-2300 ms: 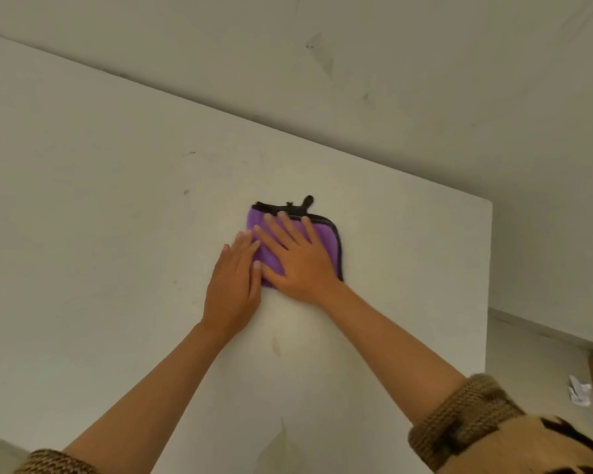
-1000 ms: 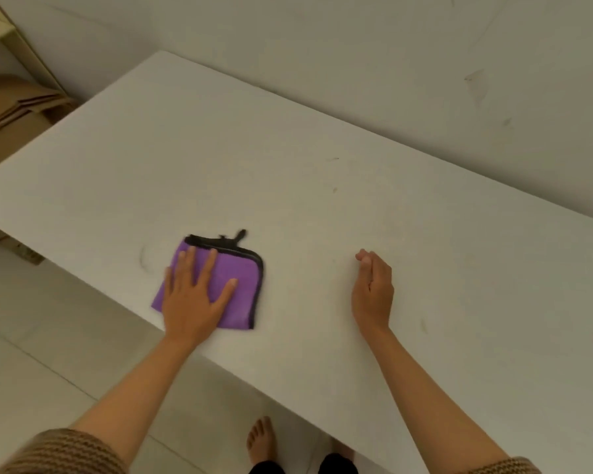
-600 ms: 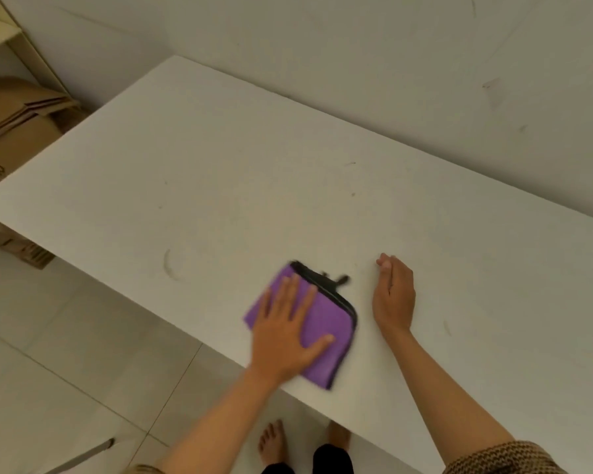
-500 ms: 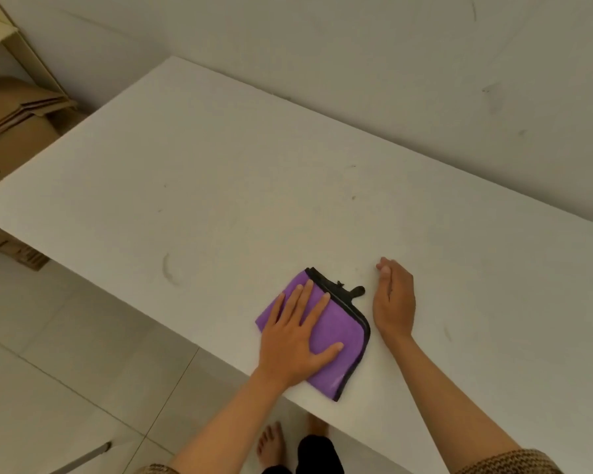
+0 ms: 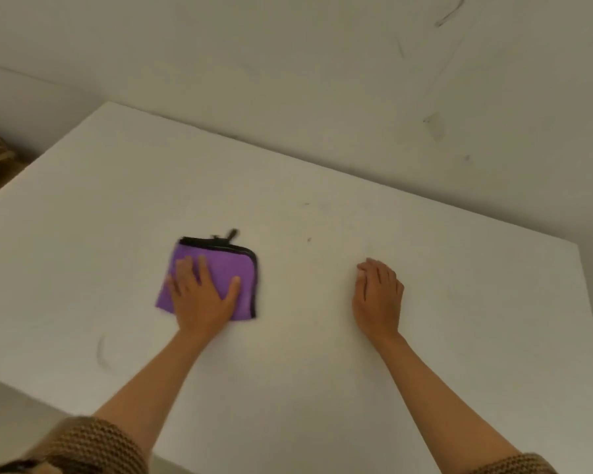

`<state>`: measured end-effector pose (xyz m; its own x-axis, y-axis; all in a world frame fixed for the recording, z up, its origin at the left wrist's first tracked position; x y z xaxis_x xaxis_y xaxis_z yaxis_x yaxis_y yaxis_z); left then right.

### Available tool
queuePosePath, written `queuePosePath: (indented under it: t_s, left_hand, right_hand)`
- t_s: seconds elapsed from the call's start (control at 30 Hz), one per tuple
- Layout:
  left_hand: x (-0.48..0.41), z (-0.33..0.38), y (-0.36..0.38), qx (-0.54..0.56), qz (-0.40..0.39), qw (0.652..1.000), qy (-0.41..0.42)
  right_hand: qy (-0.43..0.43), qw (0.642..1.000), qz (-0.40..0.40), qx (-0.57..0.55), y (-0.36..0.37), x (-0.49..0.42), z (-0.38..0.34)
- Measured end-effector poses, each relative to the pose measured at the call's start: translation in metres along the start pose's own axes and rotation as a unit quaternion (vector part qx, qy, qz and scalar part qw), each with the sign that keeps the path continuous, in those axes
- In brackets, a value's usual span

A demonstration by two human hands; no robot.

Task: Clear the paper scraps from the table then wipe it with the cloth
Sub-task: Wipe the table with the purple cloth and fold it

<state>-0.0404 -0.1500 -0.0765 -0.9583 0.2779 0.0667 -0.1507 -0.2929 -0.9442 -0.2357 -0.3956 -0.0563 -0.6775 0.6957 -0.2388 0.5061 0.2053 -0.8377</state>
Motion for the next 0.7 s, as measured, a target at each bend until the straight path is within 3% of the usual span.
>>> queuePosePath:
  t_s: [0.07, 0.17, 0.3, 0.37, 0.5, 0.57, 0.7]
  left_hand:
    - [0.026, 0.071, 0.027, 0.021, -0.030, 0.990, 0.140]
    - [0.069, 0.168, 0.064, 0.015, -0.077, 0.928, 0.365]
    - [0.043, 0.224, 0.086, -0.024, -0.070, 0.868, 0.491]
    - [-0.005, 0.227, 0.086, -0.029, -0.043, 0.887, 0.458]
    - [-0.114, 0.205, 0.072, -0.041, -0.025, 0.979, 0.197]
    - [-0.143, 0.198, 0.064, -0.051, -0.035, 0.993, 0.096]
    - [-0.137, 0.229, 0.076, -0.024, -0.022, 0.999, 0.031]
  right_hand:
    - [0.029, 0.999, 0.011, -0.030, -0.006, -0.029, 0.017]
    - [0.085, 0.991, 0.009, -0.106, -0.013, -0.055, 0.045]
    - [0.094, 0.985, 0.024, -0.143, -0.020, -0.057, 0.068]
    - [0.087, 0.980, 0.045, -0.171, -0.021, -0.055, 0.069]
    - [0.113, 0.970, 0.072, -0.203, -0.018, -0.054, 0.073]
    - [0.104, 0.972, 0.061, -0.200, -0.015, -0.055, 0.074]
    - [0.104, 0.969, 0.066, -0.212, -0.014, -0.056, 0.077]
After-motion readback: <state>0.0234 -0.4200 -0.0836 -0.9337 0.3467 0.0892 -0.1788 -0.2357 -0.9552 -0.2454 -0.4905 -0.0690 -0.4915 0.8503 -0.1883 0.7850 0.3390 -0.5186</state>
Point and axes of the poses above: each hand's wrist, its own x-axis away from the middle knuckle, its own y-axis out of the palm, z = x × y, the point moved 5 cm from there along -x, towards the middle knuckle, and after that the axes turned 8 degrees about -y, right-handed, at the moved point
